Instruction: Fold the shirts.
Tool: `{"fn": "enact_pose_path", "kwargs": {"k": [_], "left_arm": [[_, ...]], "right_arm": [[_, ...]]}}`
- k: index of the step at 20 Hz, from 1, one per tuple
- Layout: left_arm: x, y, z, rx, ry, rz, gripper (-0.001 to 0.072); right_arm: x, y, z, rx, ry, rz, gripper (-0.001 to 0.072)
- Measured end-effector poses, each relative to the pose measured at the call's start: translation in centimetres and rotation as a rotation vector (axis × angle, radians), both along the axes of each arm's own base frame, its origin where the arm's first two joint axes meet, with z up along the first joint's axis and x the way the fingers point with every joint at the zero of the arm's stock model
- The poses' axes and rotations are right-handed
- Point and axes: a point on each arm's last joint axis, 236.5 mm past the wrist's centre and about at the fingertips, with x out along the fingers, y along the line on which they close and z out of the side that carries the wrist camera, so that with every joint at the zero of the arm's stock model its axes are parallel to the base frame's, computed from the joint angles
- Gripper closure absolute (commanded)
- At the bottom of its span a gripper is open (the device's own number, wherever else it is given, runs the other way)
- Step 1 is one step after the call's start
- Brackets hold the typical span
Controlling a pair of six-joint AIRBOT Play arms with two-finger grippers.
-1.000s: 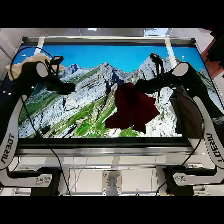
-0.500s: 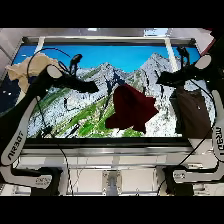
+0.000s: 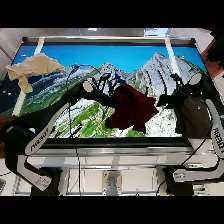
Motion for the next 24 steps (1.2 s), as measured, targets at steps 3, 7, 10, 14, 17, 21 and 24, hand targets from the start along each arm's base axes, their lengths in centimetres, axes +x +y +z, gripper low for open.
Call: {"fn": "enact_pose_path", "kwargs": {"k": [3, 7, 10, 14, 17, 21, 24], "left_arm": [[0.9, -0.7, -0.2, -0.028, -0.008, 0.049, 0.0260], [1.8, -1.4, -1.0, -0.057, 0.009, 0.111, 0.0261], [1.9, -1.9, -2.3, -0.084, 0.057, 0.151, 0.0264], [1.9, -2.2, -3.2, -0.098, 0.092, 0.172, 0.0279], [2.2, -1.9, -2.7, -0.109, 0.106, 0.160, 0.0159], [3.8, -0.2, -0.1, -0.109, 0.101, 0.127, 0.0159], [4.8, 1.8, 0.7, -0.077, 0.110, 0.138, 0.0159]], "right_arm": [[-0.5, 1.7, -2.3, 0.079, 0.023, -0.007, 0.0122], [0.9, 3.3, -3.4, 0.159, -0.014, -0.053, 0.0132], [1.4, 3.8, -3.6, 0.184, -0.031, -0.071, 0.0498], [1.7, 4.5, -3.9, 0.201, -0.040, -0.063, 0.0210], [1.5, 4.6, -4.2, 0.201, -0.038, -0.043, 0.0136], [1.3, 4.4, -4.5, 0.187, -0.035, -0.023, 0.0137], [1.5, 4.3, -4.5, 0.185, -0.042, -0.024, 0.0137]]}}
